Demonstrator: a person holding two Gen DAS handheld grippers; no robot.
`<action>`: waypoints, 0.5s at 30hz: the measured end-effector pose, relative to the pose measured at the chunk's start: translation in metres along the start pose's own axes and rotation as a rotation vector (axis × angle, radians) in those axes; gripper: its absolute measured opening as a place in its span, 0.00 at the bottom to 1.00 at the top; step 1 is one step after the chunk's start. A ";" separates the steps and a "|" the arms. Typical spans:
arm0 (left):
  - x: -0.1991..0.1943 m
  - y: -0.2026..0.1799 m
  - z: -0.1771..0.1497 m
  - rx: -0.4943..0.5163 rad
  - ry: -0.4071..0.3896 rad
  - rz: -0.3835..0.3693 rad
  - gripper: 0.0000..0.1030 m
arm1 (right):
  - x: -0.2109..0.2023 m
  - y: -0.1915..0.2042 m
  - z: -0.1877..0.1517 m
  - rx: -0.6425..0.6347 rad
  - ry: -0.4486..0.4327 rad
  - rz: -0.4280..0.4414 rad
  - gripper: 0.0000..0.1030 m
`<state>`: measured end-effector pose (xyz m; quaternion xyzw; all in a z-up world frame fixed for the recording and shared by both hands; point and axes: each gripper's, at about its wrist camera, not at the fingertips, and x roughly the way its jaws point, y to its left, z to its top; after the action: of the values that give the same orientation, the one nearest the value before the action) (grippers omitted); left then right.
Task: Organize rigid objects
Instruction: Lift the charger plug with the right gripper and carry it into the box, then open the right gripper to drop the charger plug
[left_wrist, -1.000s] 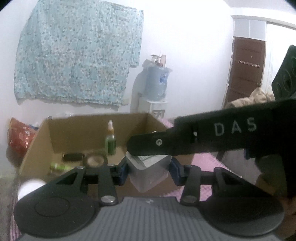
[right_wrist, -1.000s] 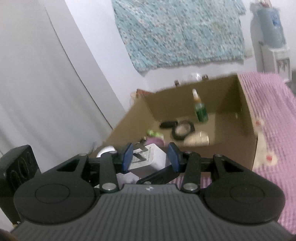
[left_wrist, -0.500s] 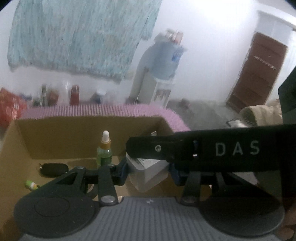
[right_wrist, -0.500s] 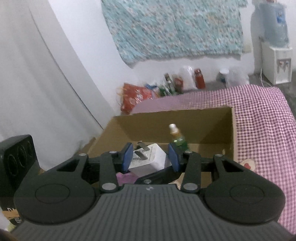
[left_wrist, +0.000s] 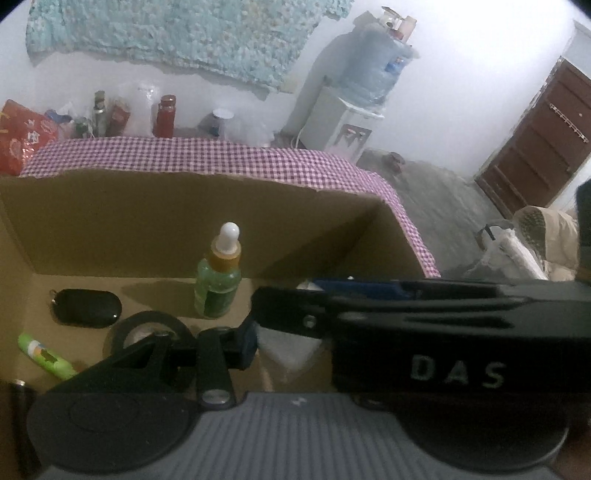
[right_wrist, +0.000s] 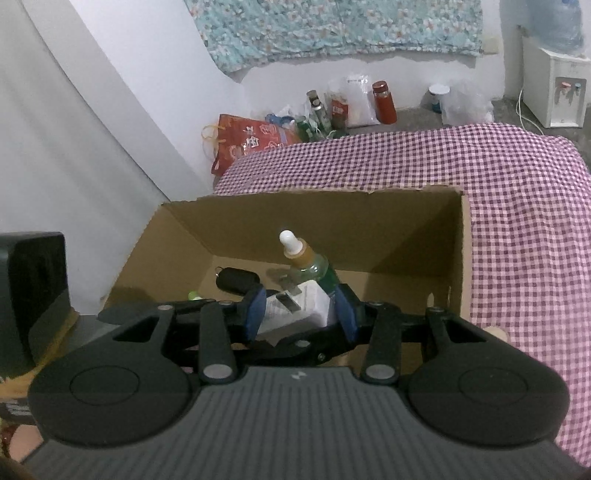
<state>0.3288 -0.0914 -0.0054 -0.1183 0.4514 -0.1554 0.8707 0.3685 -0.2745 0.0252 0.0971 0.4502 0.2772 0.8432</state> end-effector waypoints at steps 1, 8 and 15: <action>0.002 0.000 0.000 0.000 0.004 -0.002 0.40 | 0.003 0.000 0.000 0.004 0.004 0.005 0.39; -0.001 -0.001 -0.005 -0.008 -0.013 -0.003 0.43 | 0.002 0.001 -0.004 0.010 -0.007 0.001 0.38; -0.024 -0.010 -0.012 -0.002 -0.084 -0.023 0.59 | -0.031 0.001 -0.011 0.012 -0.074 0.025 0.39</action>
<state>0.3043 -0.0926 0.0095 -0.1308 0.4133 -0.1599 0.8869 0.3457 -0.2912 0.0413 0.1177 0.4192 0.2811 0.8552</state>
